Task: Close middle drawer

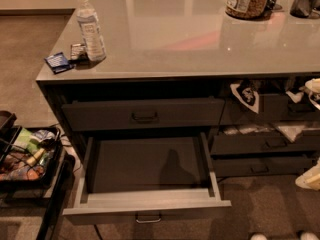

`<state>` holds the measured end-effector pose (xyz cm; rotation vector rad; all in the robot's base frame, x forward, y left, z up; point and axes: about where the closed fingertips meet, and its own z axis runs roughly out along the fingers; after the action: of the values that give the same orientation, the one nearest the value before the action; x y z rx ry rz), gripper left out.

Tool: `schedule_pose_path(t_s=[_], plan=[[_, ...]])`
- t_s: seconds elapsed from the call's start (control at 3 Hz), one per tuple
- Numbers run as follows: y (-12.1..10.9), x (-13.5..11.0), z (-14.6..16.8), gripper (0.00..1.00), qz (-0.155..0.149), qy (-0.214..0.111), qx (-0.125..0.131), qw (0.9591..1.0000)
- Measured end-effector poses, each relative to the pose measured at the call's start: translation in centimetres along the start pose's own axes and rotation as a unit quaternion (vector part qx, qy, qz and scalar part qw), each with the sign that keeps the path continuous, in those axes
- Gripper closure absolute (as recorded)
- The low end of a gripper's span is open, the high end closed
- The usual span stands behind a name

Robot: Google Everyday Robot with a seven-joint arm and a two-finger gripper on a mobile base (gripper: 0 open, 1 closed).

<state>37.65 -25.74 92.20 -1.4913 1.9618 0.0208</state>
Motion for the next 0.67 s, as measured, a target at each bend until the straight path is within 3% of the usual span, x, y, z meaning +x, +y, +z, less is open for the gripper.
schedule_pose_path(t_s=[0.33, 0.67], plan=[[-0.01, -0.1, 0.0, 0.0, -0.001, 0.0, 0.0, 1.0], [-0.95, 0.15, 0.96, 0.0, -0.024, 0.003, -0.014, 0.9996]])
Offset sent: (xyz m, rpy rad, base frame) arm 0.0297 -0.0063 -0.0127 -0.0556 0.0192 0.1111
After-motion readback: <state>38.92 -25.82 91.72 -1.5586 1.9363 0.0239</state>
